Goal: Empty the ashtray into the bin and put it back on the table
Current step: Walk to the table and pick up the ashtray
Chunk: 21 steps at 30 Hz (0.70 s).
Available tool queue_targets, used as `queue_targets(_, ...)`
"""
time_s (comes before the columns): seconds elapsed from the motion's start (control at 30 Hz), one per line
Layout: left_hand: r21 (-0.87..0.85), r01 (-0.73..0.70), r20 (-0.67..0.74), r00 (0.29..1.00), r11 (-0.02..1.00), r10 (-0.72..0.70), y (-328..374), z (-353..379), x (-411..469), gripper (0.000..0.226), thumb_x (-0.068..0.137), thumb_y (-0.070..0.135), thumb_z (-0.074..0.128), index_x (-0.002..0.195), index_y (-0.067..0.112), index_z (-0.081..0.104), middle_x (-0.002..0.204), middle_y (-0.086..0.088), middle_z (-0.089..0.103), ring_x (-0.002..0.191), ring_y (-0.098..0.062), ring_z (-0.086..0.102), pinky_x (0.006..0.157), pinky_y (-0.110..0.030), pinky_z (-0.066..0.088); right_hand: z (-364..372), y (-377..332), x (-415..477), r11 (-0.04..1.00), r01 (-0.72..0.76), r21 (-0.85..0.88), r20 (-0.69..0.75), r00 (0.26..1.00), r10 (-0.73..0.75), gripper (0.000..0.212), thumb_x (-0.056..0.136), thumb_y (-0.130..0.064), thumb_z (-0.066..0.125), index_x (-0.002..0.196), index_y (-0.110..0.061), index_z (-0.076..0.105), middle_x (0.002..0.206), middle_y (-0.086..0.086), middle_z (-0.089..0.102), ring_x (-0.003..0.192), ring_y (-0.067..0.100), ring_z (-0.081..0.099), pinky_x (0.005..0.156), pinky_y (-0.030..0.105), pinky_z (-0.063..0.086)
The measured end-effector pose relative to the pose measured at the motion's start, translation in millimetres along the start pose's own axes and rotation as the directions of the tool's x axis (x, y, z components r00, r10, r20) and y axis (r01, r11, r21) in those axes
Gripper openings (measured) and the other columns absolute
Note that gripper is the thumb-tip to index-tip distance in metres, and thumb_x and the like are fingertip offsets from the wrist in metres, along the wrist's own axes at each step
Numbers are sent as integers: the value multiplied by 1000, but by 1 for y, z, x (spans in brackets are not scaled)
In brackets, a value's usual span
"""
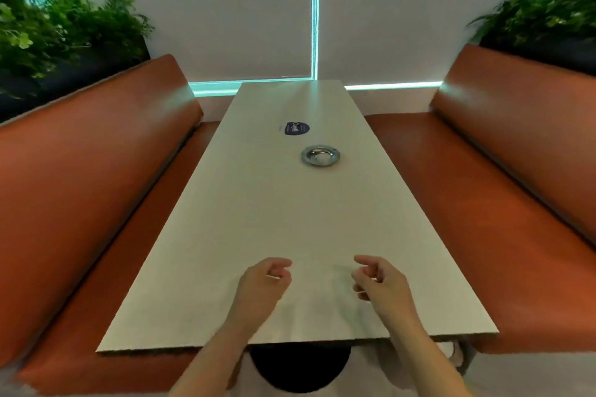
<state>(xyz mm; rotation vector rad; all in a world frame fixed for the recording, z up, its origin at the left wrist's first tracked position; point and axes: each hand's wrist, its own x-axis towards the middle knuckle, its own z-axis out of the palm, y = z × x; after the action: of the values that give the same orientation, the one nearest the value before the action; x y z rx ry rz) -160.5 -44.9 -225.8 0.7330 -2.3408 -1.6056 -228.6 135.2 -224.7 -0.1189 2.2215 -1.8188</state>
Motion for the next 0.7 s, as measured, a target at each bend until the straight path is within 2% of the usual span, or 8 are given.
queue_targets(0.2, 32, -36, 69, 997, 999, 34, 28, 7, 115, 23, 83, 6, 55, 101, 13, 67, 78, 1, 61, 62, -11, 56, 71, -28, 49, 26, -32, 103, 1000, 10, 25, -76, 997, -8, 22, 85, -2, 53, 102, -14, 60, 72, -1, 54, 64, 15, 58, 64, 25, 51)
queue_targets(0.37, 30, -60, 81, 995, 998, 58, 38, 23, 189, 24, 83, 7, 54, 104, 12, 65, 84, -2, 60, 64, -7, 55, 60, -16, 47, 38, -43, 174, 1000, 22, 15, -81, 996, -20, 23, 84, -2, 54, 103, -13, 60, 71, -1, 55, 62, 14, 57, 62, 24, 49)
queue_targets(0.5, 19, -57, 52, 997, 998, 56, 41, 34, 238, 25, 83, 7, 54, 105, 11, 65, 79, 1, 59, 65, -6, 53, 51, -7, 47, 41, -44, 229, 1000, 13, -4, -72, 997, -14, 25, 84, 0, 53, 105, -11, 60, 70, -1, 54, 62, 13, 57, 63, 25, 49)
queue_targets(0.7, 40, -45, 26, 999, 998, 44, 40, 55, 296, 26, 82, 5, 53, 105, 9, 65, 73, 0, 56, 61, -6, 52, 47, -6, 46, 44, -36, 302, 999, 8, -41, -57, 998, -10, 24, 83, -2, 53, 103, -14, 59, 74, -1, 56, 62, 11, 57, 61, 23, 49)
